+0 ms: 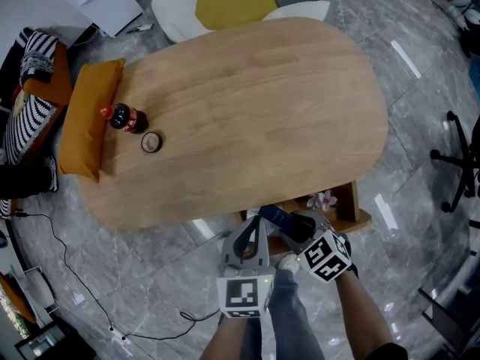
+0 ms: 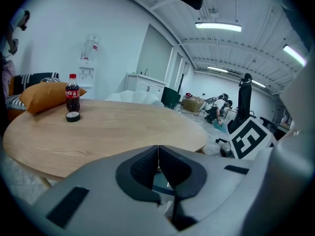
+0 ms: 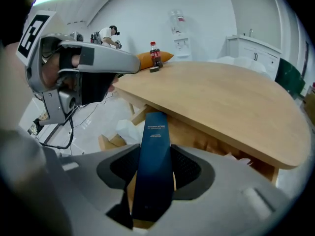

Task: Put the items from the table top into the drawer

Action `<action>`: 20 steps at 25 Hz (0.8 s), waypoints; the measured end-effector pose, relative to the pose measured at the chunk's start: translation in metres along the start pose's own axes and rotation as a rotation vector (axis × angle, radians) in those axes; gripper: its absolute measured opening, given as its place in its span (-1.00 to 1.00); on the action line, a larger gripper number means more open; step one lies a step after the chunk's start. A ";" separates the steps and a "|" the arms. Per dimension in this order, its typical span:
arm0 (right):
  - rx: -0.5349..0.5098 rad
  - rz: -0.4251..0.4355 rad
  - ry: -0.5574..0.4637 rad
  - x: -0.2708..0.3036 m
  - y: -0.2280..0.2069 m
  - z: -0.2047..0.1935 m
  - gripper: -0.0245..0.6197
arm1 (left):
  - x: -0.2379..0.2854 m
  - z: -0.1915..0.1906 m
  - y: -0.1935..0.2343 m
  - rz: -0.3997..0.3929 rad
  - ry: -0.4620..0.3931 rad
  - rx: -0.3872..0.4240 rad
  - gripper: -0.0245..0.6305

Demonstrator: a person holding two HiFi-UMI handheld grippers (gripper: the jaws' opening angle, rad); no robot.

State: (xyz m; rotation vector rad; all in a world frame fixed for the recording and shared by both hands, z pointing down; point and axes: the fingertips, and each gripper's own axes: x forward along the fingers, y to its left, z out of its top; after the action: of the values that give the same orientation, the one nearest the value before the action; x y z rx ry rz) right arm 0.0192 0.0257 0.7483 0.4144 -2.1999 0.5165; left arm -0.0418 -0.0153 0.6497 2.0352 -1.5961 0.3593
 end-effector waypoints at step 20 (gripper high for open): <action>0.047 -0.100 -0.056 0.024 -0.038 0.008 -0.33 | 0.005 -0.007 0.015 0.032 0.031 -0.002 -0.89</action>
State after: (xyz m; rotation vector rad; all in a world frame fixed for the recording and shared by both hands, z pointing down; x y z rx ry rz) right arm 0.0169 -0.0141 0.7707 0.5671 -2.2114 0.5084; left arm -0.0538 -0.0181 0.6613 1.9946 -1.6119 0.3987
